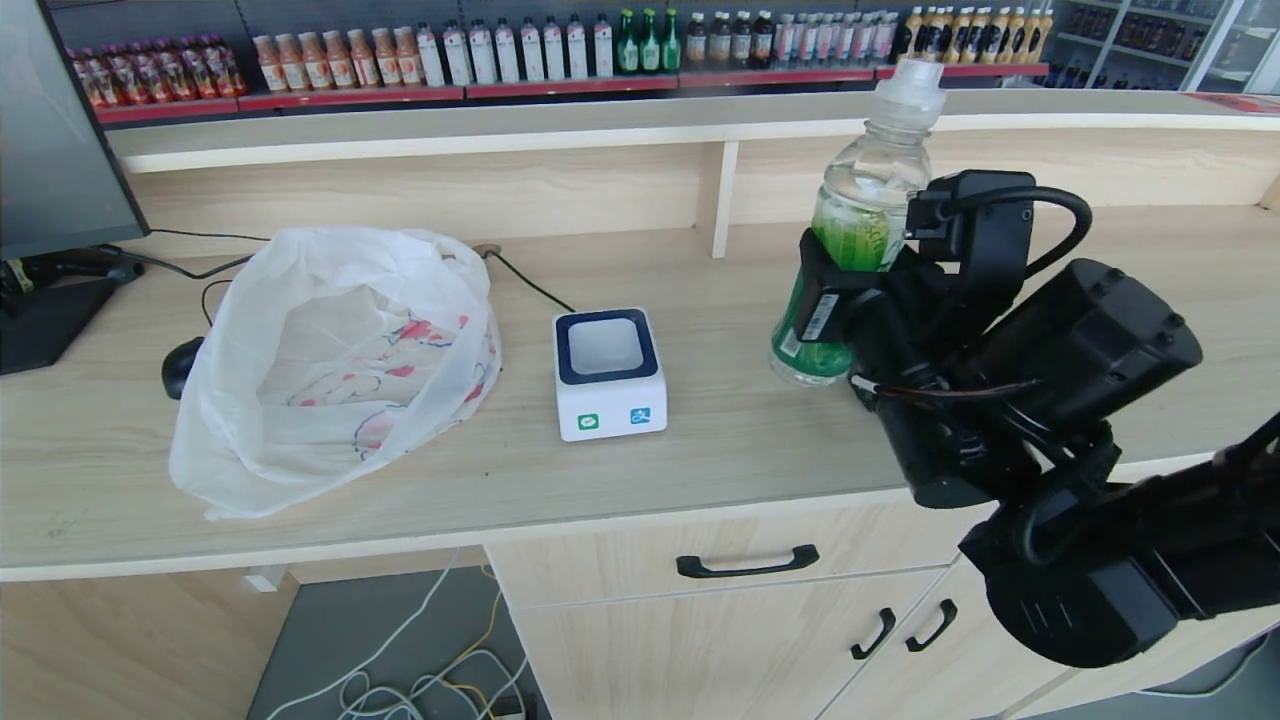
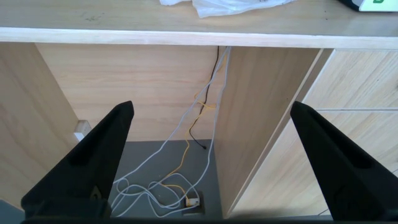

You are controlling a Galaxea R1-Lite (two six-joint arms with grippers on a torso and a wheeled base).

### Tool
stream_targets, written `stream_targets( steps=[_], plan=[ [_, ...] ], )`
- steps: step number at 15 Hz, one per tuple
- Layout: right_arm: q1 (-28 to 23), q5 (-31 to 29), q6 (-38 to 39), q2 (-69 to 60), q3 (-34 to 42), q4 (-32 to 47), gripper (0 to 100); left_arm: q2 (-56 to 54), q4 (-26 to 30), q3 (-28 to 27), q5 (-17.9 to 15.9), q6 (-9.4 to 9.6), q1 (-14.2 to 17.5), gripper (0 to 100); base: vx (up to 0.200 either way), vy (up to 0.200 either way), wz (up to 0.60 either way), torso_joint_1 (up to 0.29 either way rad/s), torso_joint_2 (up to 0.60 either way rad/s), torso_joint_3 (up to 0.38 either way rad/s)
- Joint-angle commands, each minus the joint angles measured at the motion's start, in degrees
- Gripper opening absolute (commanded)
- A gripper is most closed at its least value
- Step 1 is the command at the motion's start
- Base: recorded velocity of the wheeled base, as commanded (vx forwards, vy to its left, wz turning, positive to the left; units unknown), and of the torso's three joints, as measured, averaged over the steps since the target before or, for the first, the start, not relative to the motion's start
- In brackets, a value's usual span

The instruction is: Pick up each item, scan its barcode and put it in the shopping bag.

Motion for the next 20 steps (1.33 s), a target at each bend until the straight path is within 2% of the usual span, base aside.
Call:
stream_targets(
  steps=[1, 3, 5, 8, 12, 16, 20],
  plan=[
    [1.7, -3.0, 0.0, -4.1, 2.9, -0.3, 0, 0.0, 0.0, 0.0, 0.0, 0.02, 0.0, 100, 0.000, 0.000, 0.00, 0.000, 0.00, 0.000],
    [3.7, -6.0, -0.1, -6.3, 6.0, -1.1, 0, 0.0, 0.0, 0.0, 0.0, 0.02, 0.0, 100, 0.000, 0.000, 0.00, 0.000, 0.00, 0.000],
    [9.6, -10.5, -1.2, -9.7, 10.9, -1.2, 0, 0.0, 0.0, 0.0, 0.0, 0.02, 0.0, 100, 0.000, 0.000, 0.00, 0.000, 0.00, 0.000],
    [15.0, -15.1, -3.6, -11.0, 11.2, -1.4, 0, 0.0, 0.0, 0.0, 0.0, 0.02, 0.0, 100, 0.000, 0.000, 0.00, 0.000, 0.00, 0.000],
    [18.3, -15.3, -6.9, -12.8, 14.0, -1.4, 0, 0.0, 0.0, 0.0, 0.0, 0.02, 0.0, 100, 0.000, 0.000, 0.00, 0.000, 0.00, 0.000],
    [19.8, -15.2, -6.3, -14.3, 16.9, -2.9, 0, 0.0, 0.0, 0.0, 0.0, 0.02, 0.0, 100, 0.000, 0.000, 0.00, 0.000, 0.00, 0.000],
    [27.4, -15.2, -5.1, -14.4, 22.8, -4.7, 0, 0.0, 0.0, 0.0, 0.0, 0.02, 0.0, 100, 0.000, 0.000, 0.00, 0.000, 0.00, 0.000]
  ],
)
